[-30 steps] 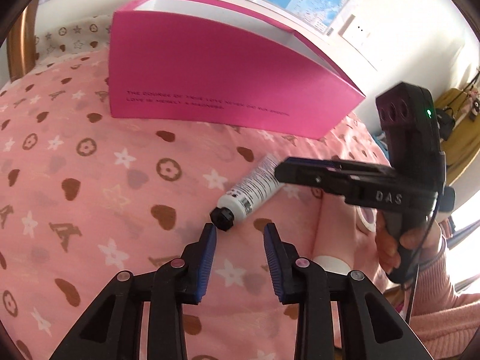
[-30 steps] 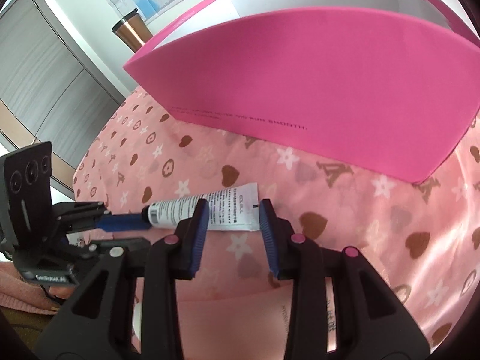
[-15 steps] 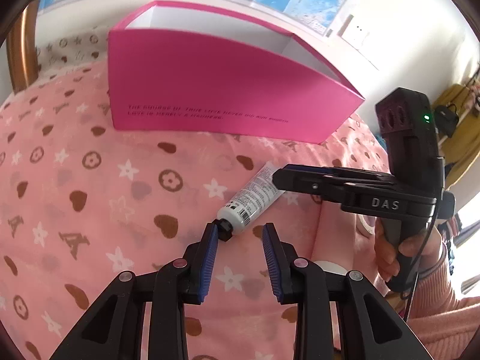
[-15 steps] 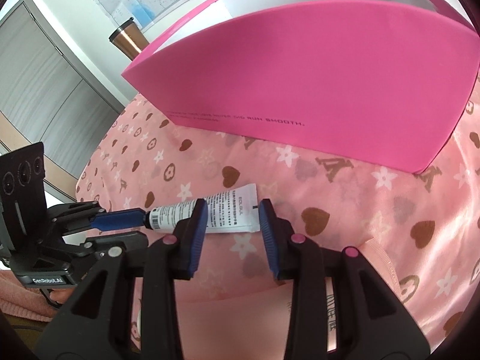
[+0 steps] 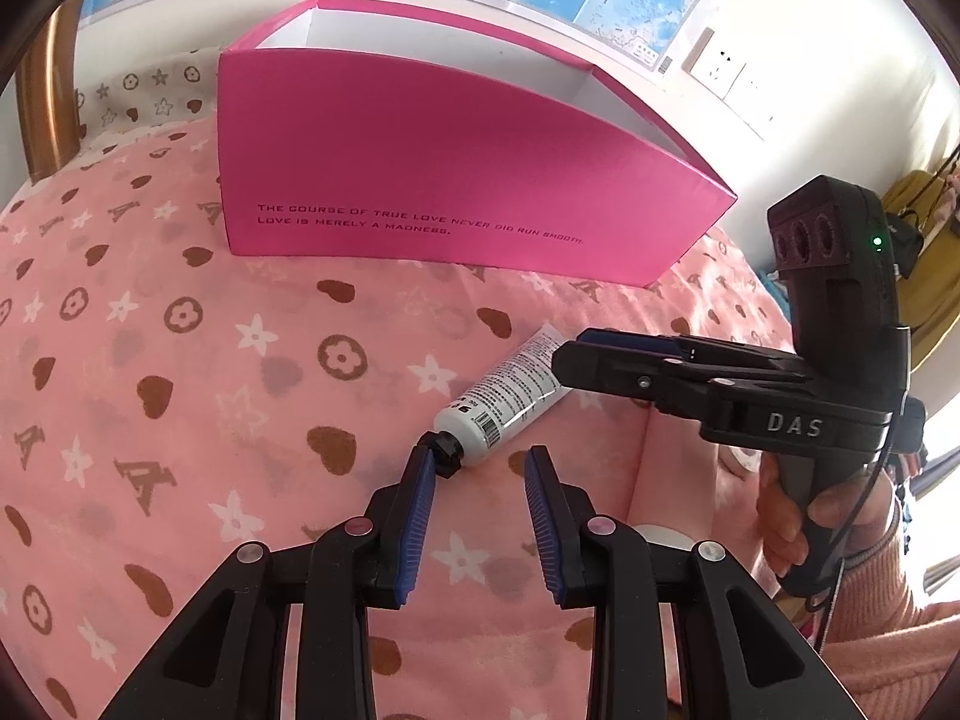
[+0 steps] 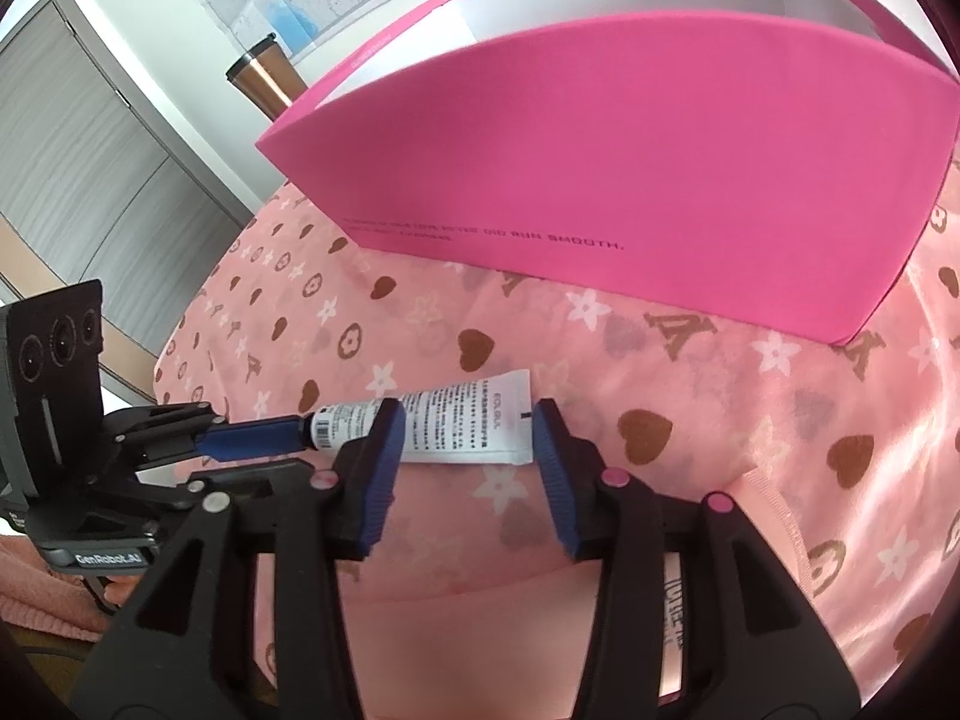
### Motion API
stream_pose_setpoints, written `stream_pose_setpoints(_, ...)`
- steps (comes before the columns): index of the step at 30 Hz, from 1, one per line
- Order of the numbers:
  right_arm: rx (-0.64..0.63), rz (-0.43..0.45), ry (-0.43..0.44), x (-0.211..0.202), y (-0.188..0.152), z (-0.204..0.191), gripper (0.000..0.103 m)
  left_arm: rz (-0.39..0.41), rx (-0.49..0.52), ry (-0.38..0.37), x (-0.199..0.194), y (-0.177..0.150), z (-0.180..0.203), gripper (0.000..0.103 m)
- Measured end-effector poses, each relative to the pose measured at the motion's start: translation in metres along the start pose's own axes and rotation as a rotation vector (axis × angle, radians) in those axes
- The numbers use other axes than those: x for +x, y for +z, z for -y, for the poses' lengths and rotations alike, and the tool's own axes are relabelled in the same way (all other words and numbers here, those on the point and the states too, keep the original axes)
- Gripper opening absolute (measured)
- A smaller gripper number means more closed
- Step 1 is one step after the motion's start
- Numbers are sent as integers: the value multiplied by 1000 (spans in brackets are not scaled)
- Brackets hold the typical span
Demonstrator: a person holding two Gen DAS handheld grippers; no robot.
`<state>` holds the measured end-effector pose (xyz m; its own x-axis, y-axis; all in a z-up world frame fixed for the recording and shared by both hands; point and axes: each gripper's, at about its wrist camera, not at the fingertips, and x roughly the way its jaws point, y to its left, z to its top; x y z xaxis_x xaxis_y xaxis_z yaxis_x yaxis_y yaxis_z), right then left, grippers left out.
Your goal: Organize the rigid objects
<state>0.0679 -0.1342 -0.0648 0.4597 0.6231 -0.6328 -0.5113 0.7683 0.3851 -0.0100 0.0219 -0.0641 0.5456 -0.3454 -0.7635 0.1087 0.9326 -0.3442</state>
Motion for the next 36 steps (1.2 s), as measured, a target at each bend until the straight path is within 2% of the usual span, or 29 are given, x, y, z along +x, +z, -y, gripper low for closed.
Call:
stream_pose_setpoints(9,13,74,18,-26,-2,-3,47,10,-1,-19,0,9,0,31)
stream_pose_setpoints(18,-9,170,4,-63,9,-14,47,85,42,-31,-16,32,13,31)
stream_pose_setpoints(24,-7,237,-9,-86,20,-16,47,161,108,-33,-33,57,29,31)
stream_pose_setpoints(30,-10,327,-36,-111,39,-15,47,227,200,-4,-40,88,50,33)
stream_pose_setpoints(36,-6,371,-62,-120,60,-5,47,250,213,2,-30,117,60,33)
